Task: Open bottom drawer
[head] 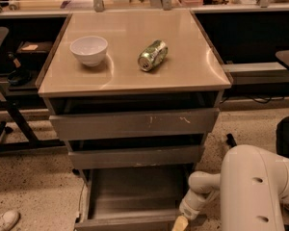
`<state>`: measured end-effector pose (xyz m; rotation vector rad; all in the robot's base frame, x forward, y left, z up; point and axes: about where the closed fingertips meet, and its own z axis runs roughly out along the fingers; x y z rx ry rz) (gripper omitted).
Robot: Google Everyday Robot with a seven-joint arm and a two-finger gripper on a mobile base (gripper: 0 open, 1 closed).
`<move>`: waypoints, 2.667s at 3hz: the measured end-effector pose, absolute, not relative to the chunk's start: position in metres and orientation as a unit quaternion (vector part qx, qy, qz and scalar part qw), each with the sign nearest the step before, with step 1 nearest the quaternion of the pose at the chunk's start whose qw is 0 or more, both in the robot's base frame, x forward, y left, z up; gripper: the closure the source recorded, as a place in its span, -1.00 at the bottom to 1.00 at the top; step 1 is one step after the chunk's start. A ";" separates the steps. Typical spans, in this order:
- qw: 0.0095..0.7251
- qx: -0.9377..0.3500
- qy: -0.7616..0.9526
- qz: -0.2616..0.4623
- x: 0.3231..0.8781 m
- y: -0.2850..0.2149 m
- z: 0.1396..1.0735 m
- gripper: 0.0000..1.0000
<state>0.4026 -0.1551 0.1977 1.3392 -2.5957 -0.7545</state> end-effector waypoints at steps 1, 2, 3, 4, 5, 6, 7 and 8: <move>0.085 0.446 -0.847 -0.277 0.384 -0.152 0.202 -1.00; 0.097 0.441 -0.845 -0.287 0.365 -0.158 0.219 -1.00; 0.094 0.423 -0.852 -0.295 0.337 -0.167 0.265 -1.00; 0.095 0.423 -0.851 -0.295 0.335 -0.168 0.267 -1.00; 0.077 0.430 -0.852 -0.288 0.339 -0.166 0.285 -1.00; 0.041 0.420 -0.867 -0.264 0.336 -0.168 0.327 -1.00; 0.014 0.377 -0.898 -0.229 0.312 -0.180 0.379 -1.00; 0.022 0.376 -0.903 -0.207 0.292 -0.190 0.402 -1.00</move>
Offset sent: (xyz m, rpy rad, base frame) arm -0.0607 -0.0128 0.0498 0.0462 0.1298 0.0215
